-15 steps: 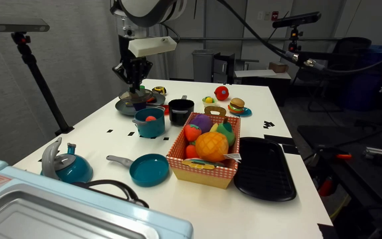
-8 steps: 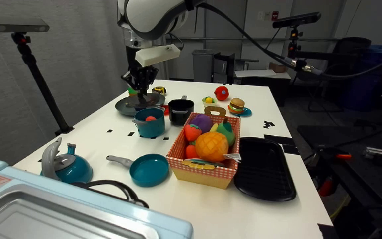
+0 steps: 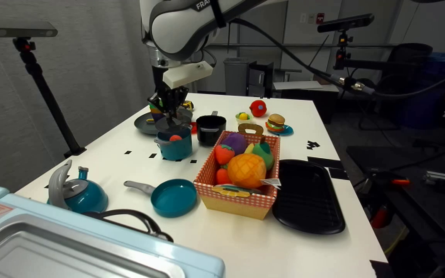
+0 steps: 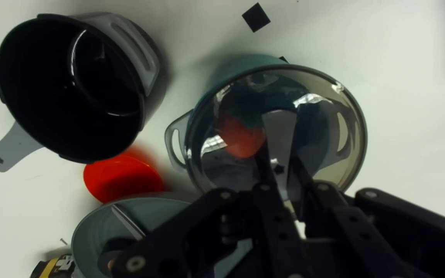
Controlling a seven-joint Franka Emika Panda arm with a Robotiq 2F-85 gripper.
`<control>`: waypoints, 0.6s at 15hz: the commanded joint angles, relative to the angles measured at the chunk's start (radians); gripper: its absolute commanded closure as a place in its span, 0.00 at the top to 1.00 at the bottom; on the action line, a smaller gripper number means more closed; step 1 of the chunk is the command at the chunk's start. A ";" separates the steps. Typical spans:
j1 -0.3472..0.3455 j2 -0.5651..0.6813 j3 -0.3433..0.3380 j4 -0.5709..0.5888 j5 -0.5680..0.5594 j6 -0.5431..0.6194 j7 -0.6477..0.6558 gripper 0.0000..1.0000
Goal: Transfer the lid from the black pot to the blue pot
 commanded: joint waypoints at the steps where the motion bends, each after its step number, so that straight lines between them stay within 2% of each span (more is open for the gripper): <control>1: -0.003 0.040 -0.015 0.042 -0.006 0.004 0.021 0.04; 9: -0.009 0.073 -0.021 0.077 -0.008 -0.010 0.031 0.04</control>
